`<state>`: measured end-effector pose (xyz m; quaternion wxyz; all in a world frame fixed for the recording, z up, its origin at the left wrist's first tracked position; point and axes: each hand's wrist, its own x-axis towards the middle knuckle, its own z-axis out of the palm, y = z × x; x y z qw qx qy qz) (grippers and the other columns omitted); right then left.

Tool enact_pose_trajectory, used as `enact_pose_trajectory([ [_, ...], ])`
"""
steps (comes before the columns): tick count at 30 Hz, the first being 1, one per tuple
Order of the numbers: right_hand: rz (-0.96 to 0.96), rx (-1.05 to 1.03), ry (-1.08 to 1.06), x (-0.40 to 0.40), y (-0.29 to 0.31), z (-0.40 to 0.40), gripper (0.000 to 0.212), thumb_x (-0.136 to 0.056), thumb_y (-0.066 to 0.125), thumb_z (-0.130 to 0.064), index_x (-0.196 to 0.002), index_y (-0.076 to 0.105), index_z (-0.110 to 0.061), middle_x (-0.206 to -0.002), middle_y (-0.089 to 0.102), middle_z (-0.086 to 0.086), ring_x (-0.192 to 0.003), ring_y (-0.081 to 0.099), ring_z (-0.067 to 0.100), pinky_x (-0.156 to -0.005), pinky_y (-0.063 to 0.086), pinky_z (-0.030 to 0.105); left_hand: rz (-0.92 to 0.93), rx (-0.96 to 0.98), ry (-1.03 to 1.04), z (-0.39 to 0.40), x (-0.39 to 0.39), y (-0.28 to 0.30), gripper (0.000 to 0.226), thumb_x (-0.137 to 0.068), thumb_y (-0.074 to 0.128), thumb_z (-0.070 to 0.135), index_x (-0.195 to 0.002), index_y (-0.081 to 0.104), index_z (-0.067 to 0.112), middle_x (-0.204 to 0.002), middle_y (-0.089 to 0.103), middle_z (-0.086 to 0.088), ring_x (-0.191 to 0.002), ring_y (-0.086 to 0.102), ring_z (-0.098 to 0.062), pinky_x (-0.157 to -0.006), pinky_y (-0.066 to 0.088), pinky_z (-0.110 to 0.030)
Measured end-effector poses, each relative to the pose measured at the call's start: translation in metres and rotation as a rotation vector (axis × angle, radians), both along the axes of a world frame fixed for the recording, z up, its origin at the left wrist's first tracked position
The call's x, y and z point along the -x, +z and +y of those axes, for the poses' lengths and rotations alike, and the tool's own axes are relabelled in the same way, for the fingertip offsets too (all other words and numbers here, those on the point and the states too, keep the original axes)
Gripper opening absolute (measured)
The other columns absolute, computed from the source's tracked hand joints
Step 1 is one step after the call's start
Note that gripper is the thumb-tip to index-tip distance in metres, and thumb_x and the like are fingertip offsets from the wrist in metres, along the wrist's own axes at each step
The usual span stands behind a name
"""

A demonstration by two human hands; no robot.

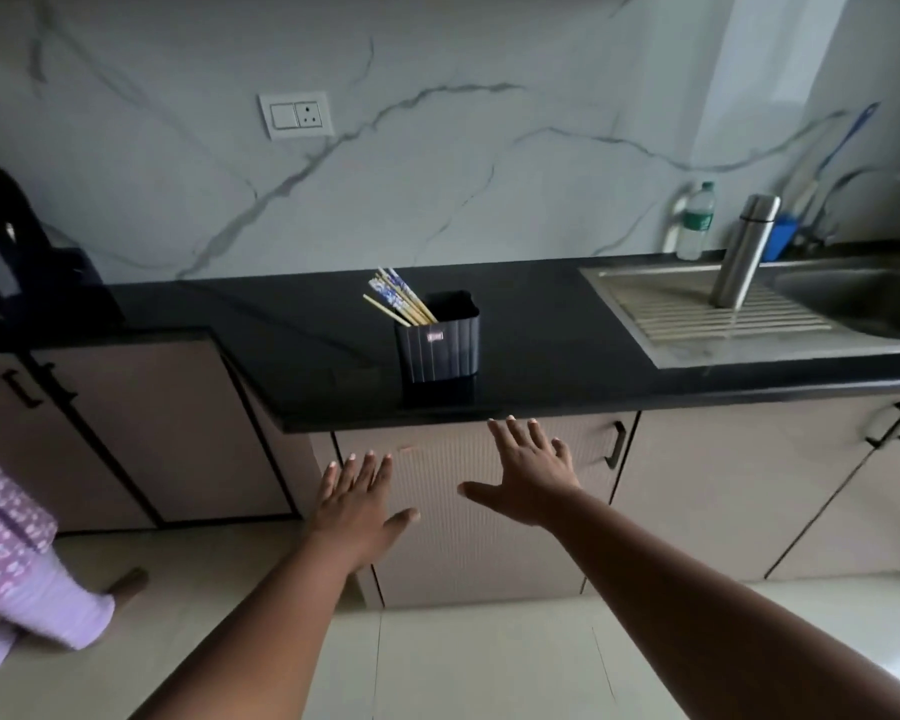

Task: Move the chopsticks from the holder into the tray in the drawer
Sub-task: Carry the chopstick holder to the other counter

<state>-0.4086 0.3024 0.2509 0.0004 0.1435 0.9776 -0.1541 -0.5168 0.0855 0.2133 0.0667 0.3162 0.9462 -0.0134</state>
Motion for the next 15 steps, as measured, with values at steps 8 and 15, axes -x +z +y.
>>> enact_pose_trajectory([
  [8,0.166,0.285,-0.095,0.124,0.022,0.086,0.098,-0.072,0.045,-0.083,-0.149,0.022,-0.029,-0.158,0.029,0.0,-0.144,0.028,0.023,-0.11,0.029,0.048,0.071,-0.032,0.089,0.056,0.104,0.031,0.085,-0.091,0.021,0.069,-0.149,-0.018,0.022,-0.161,-0.014,-0.002,-0.147,-0.015,-0.023,-0.115,-0.015,-0.041],
  [15,0.288,0.658,-0.154,0.216,0.043,0.147,0.087,-0.08,0.049,-0.075,-0.146,0.032,-0.022,-0.15,0.042,0.009,-0.133,0.045,0.027,-0.105,0.04,0.041,-0.063,-0.309,0.343,0.096,0.171,0.041,0.068,-0.097,0.015,0.059,-0.153,-0.005,0.026,-0.163,-0.005,-0.002,-0.149,-0.007,-0.022,-0.118,-0.007,-0.042],
])
